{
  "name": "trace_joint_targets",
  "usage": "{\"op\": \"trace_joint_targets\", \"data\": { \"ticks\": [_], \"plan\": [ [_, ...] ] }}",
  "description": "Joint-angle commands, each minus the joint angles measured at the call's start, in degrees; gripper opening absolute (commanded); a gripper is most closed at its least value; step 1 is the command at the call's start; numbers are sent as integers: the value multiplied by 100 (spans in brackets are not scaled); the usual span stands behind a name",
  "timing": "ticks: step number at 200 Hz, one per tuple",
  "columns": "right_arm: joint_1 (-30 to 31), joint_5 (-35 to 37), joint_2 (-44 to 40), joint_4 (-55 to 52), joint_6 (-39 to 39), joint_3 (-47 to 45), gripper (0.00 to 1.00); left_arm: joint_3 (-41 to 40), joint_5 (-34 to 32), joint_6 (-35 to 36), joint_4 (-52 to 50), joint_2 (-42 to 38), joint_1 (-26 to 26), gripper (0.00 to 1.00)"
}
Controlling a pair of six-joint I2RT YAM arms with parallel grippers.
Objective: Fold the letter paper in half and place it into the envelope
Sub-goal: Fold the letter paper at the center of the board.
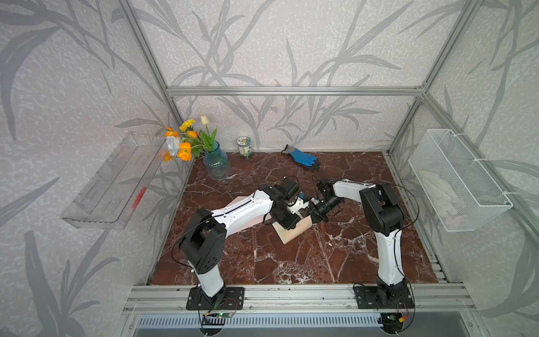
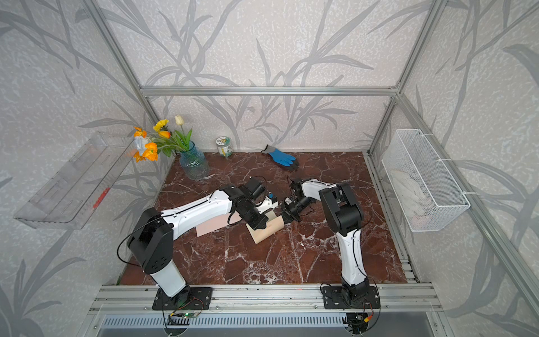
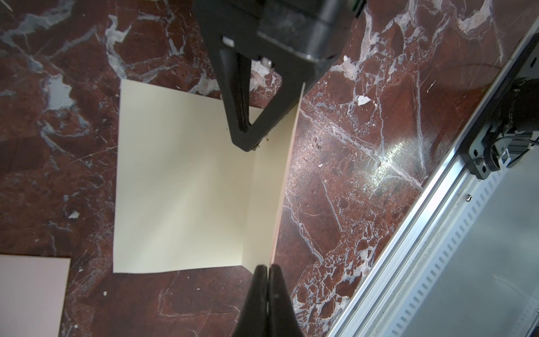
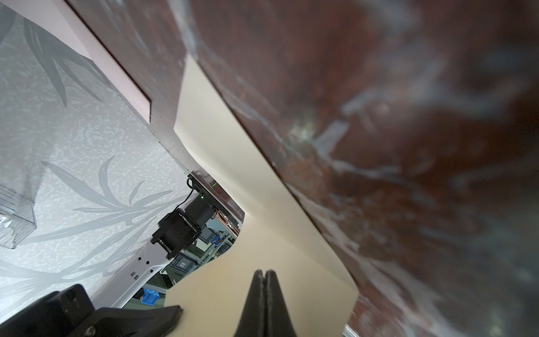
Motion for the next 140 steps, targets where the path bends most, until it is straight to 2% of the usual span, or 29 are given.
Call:
{"op": "trace_joint_targets", "data": {
  "ticks": [1,66,140],
  "plan": [
    [19,236,262,-225,-8,-46,0,-47,316,-75,147,-78,172,0],
    [20,385,190,-492,-153,-150,0,65,447,148,8,375,344,0],
    [16,510,-128,-467,-31,-411,0,-2,61,276,114,723,346,0]
  ]
}}
